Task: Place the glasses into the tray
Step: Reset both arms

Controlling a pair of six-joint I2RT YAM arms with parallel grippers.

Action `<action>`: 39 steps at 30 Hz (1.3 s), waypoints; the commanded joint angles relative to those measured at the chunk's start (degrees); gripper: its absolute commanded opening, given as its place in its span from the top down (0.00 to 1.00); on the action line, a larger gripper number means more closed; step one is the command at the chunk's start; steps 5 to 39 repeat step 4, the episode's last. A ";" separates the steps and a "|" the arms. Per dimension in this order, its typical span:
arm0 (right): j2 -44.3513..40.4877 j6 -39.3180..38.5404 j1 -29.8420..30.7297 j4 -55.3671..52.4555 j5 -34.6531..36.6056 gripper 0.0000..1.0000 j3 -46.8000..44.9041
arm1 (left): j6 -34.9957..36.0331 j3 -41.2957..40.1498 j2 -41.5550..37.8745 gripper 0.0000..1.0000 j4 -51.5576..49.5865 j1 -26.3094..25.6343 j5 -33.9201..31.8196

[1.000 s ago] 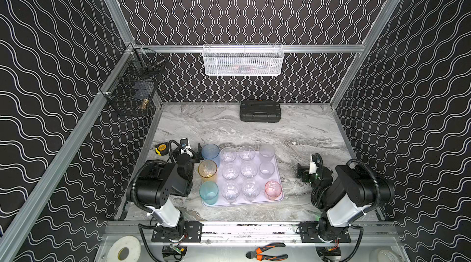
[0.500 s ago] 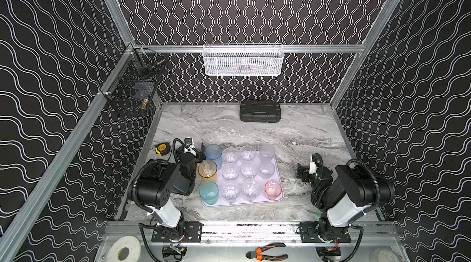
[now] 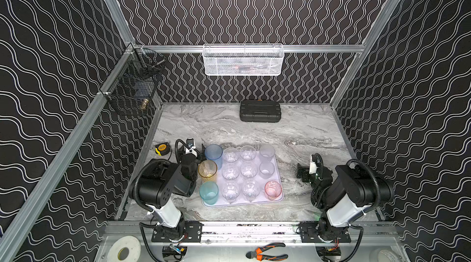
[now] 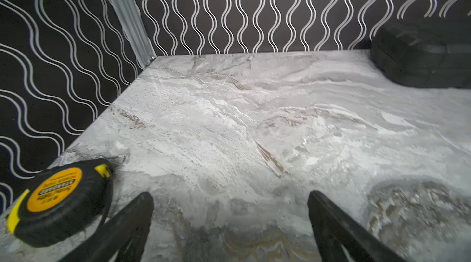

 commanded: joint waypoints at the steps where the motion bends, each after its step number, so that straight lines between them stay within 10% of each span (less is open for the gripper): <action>1: -0.12 0.03 0.01 0.94 0.23 0.01 0.01 | 1.39 -0.10 0.11 0.02 2.91 -0.19 -0.62; 39: -0.11 0.07 0.01 1.06 0.23 0.01 -0.07 | 0.39 -0.18 -0.01 0.01 3.11 0.12 -2.26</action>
